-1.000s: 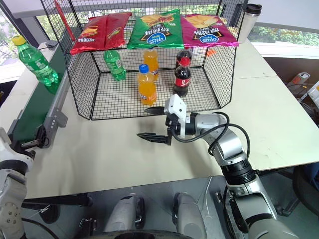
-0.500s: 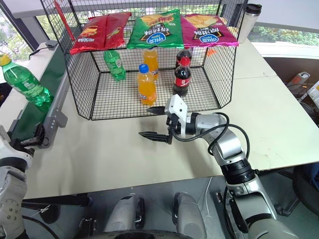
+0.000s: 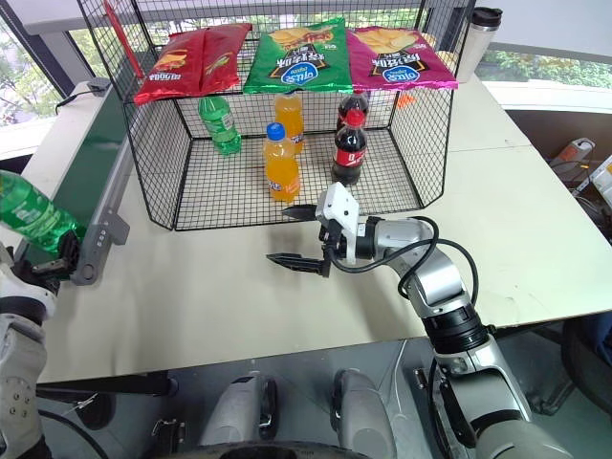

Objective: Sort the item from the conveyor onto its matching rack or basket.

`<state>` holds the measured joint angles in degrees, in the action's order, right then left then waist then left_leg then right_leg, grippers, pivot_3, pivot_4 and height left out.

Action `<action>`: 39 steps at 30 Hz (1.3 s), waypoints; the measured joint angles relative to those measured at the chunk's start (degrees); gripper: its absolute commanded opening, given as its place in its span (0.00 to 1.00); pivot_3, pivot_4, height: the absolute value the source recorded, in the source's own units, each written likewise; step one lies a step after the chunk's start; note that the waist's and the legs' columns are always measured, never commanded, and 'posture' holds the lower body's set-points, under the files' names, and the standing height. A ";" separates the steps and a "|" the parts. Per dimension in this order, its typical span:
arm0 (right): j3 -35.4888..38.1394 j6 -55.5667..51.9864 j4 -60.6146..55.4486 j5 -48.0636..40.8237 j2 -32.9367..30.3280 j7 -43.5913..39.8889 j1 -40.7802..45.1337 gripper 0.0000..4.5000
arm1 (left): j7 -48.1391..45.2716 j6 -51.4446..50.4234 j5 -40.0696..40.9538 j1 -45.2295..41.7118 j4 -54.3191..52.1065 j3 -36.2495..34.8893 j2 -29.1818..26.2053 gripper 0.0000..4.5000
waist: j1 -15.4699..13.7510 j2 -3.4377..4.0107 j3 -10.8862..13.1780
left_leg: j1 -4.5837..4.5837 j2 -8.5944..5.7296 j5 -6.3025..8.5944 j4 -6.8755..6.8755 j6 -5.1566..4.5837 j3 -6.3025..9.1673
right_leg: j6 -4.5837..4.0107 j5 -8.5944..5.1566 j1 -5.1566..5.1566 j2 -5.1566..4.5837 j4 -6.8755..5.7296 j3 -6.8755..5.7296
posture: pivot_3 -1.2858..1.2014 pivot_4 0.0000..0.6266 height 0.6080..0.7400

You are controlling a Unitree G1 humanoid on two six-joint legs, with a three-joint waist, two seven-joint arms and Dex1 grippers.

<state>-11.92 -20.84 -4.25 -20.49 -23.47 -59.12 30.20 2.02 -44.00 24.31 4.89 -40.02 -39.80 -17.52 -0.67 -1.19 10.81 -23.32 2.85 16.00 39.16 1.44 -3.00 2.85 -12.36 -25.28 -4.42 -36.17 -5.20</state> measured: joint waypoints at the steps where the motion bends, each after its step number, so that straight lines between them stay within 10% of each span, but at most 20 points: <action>1: 0.00 0.00 0.00 0.01 0.00 0.00 0.00 1.00 | 0.11 0.01 0.00 -0.41 0.13 -0.07 -0.31 0.99 | 0.00 0.00 0.00 | 0.00 0.00 0.00 0.00 0.00 0.00 | 0.00 0.00 0.00 0.00 0.00 0.00 | 0.52 0.24 1.00; 4: 0.00 0.01 0.02 0.03 -0.01 0.00 -0.01 1.00 | 0.52 0.01 -0.05 -0.89 0.63 -0.25 -0.64 0.99 | 0.02 0.00 0.00 | 0.00 0.00 0.00 0.00 0.00 -0.01 | 0.01 0.00 0.00 0.00 0.00 0.00 | 0.52 0.24 1.00; 9: -0.01 0.01 0.03 0.11 -0.07 0.19 -0.05 1.00 | 0.65 1.22 -1.32 1.53 1.11 -0.13 -0.44 0.62 | 0.00 0.00 0.00 | 0.00 0.00 0.00 0.00 0.00 -0.02 | 0.00 0.00 0.00 -0.01 0.00 0.00 | 0.52 0.24 1.00; 26: -0.02 -0.04 0.03 0.15 -0.49 0.22 -0.07 1.00 | -2.90 -3.09 7.64 -1.74 -8.71 -1.35 -9.83 0.61 | -0.07 0.00 0.00 | -0.03 0.00 0.00 0.00 0.00 -0.01 | -0.02 -0.01 -0.02 -0.02 0.03 0.00 | 0.52 0.24 1.00; 39: -0.17 -1.34 0.20 3.85 -2.10 3.78 -0.18 1.00 | -1.36 2.45 -4.98 -18.79 10.82 33.43 -5.73 0.61 | -0.06 0.00 0.01 | -0.05 0.01 0.00 -0.03 0.00 -0.01 | 0.15 0.09 -0.04 0.09 0.03 0.00 | 0.52 0.24 1.00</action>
<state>-12.09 -22.18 -4.04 -16.64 -25.57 -55.35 30.02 0.67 -41.55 19.34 -13.90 -29.20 -6.37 -23.25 -0.73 -1.18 10.82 -23.37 2.86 16.00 39.13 1.44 -3.01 2.99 -12.27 -25.33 -4.33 -36.15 -5.21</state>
